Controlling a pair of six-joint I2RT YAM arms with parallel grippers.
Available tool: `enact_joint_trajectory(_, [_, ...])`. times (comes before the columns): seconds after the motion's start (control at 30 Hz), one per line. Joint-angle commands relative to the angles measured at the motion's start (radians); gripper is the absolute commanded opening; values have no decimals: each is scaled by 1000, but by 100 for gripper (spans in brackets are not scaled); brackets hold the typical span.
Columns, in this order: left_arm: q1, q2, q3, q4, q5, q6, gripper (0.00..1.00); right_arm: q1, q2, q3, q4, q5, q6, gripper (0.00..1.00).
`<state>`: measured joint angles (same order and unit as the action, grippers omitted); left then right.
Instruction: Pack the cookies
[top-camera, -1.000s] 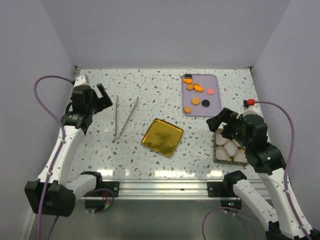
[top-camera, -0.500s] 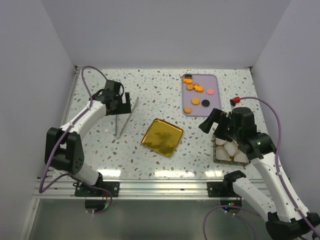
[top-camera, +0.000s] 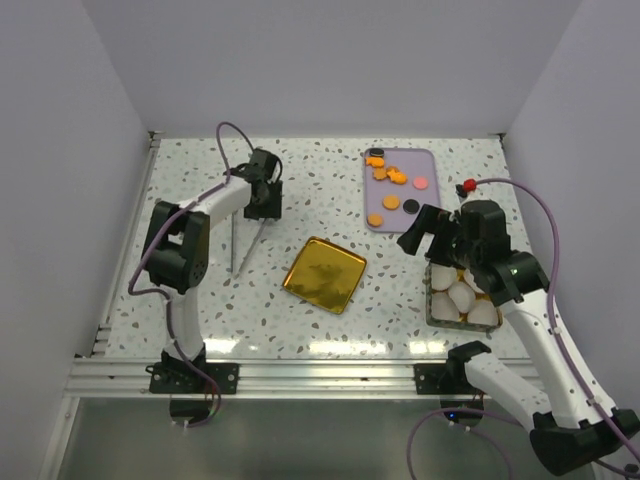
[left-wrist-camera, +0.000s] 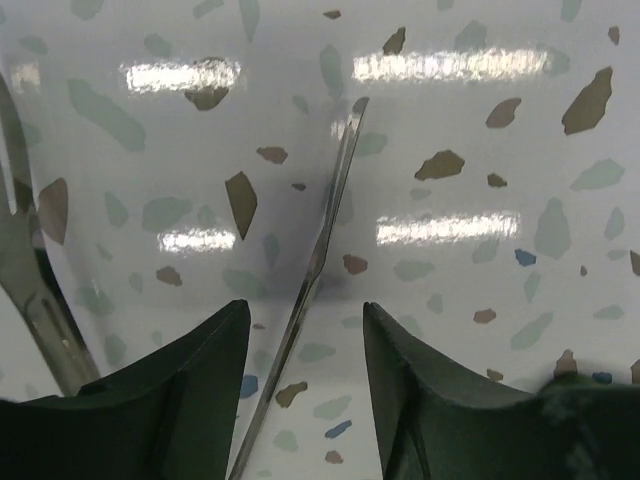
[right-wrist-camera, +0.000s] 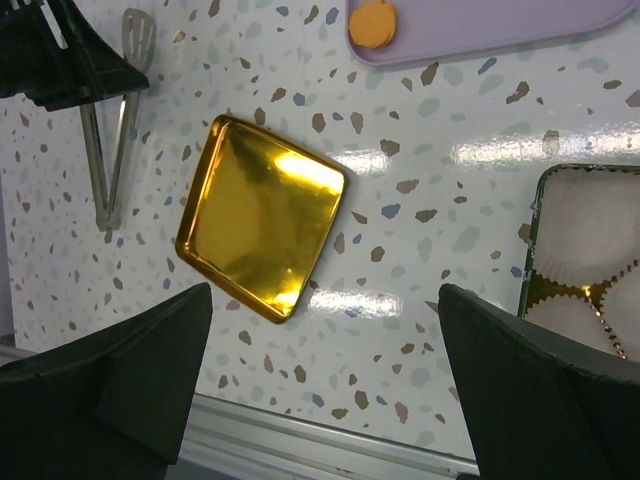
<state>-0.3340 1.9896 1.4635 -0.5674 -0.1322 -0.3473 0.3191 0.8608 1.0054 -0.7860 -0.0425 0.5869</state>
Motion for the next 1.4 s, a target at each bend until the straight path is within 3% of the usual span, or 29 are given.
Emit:
enact_joint_trajectory(0.0, [3,50,99,5,25,18,53,0,12,52,-7,41,-47,99])
enact_joint_trajectory(0.27, [4,114,129,-23,13,24,25,1,9,50,-47,41,-56,99])
enact_joint_trajectory(0.4, [4,101,124,-23,43,24,0,1,-3,45,-58,30,-56,99])
enact_joint_trajectory(0.67, [4,-4,280,-110,175,-4,0,1,59,131,-110,-118,-88,99])
enact_joint_trajectory(0.8, [10,-90,374,-106,380,-53,0,1,110,258,-105,-325,-121,99])
enact_joint_trajectory(0.87, [21,-152,380,-51,483,-126,0,3,113,272,-11,-499,-86,99])
enact_joint_trajectory(1.0, [42,-282,309,145,733,-316,0,2,113,247,230,-670,63,99])
enact_joint_trajectory(1.07, [58,-380,200,356,826,-488,0,2,135,236,353,-744,138,99])
enact_joint_trajectory(1.1, [61,-412,157,441,853,-616,0,1,145,234,387,-766,161,99])
enact_joint_trajectory(1.13, [64,-473,114,635,871,-681,0,1,156,231,454,-790,183,99])
enact_joint_trajectory(1.23, [61,-555,-30,908,898,-892,0,6,193,233,583,-858,276,99])
enact_joint_trajectory(1.37, [53,-617,-138,1029,879,-990,0,21,236,259,631,-878,298,99])
